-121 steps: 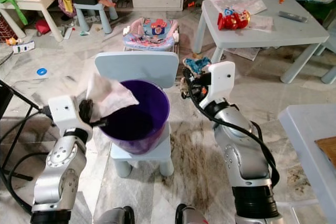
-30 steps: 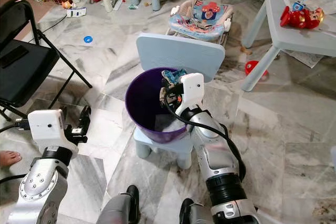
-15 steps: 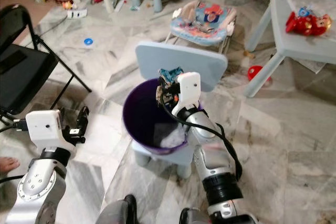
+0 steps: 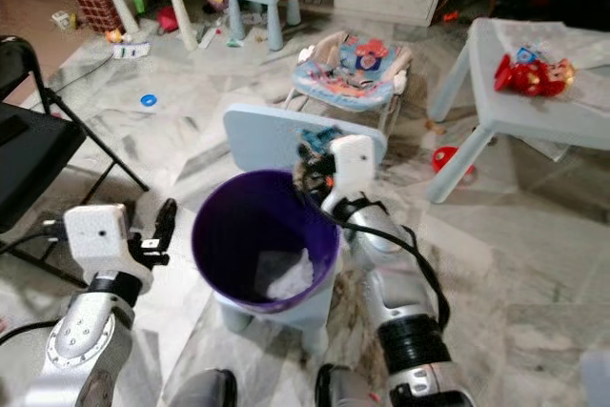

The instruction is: Picking trash to rubbish bin

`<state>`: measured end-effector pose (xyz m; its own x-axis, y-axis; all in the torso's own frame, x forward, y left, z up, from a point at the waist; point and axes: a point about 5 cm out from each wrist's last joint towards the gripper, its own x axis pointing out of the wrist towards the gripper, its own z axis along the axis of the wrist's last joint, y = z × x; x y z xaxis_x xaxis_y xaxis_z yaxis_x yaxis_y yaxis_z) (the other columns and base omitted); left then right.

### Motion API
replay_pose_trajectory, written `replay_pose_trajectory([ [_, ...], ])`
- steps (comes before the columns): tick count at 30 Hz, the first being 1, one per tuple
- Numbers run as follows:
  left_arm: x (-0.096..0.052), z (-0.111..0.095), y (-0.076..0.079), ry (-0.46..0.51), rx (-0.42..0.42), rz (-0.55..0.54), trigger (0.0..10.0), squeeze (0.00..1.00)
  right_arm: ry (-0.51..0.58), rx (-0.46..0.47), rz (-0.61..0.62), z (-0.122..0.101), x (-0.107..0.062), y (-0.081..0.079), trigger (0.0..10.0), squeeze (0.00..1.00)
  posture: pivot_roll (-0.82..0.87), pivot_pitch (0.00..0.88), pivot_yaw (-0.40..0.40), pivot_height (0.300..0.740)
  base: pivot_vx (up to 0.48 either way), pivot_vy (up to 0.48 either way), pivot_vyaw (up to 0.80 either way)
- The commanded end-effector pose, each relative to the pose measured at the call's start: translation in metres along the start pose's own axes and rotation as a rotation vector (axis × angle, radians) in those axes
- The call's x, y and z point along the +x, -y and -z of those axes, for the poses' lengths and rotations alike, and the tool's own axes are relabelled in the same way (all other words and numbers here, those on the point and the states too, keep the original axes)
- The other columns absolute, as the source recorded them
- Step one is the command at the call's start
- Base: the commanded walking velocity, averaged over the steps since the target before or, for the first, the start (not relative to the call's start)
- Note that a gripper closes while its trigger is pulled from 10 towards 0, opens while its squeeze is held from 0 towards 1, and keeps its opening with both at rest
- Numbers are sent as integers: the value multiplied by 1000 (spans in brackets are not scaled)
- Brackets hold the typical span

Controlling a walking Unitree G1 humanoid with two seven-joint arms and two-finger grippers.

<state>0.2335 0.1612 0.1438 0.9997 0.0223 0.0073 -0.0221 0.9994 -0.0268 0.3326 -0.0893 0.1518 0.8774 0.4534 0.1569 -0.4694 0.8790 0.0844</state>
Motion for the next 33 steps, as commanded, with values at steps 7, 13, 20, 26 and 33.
replay_pose_trajectory([
  [7,-8,24,3,-109,1,42,10000,0,-122,29,-36,36,13,-20,0,0,216,234,-28,740,0,0,0],
  [13,-13,26,1,-121,0,40,10000,0,-243,15,-80,55,18,-34,8039,0,227,242,-34,740,0,0,0],
  [20,-26,33,5,-169,-15,75,10000,0,-364,-13,-149,76,21,-49,10000,0,246,249,-42,740,0,0,0],
  [26,-31,37,7,-195,-23,98,10000,0,-372,-3,-140,79,22,-50,10000,1000,249,250,-44,740,0,0,0],
  [33,-31,37,8,-197,-24,104,10000,0,-372,4,-139,80,21,-48,10000,1000,248,256,-45,740,0,0,0],
])
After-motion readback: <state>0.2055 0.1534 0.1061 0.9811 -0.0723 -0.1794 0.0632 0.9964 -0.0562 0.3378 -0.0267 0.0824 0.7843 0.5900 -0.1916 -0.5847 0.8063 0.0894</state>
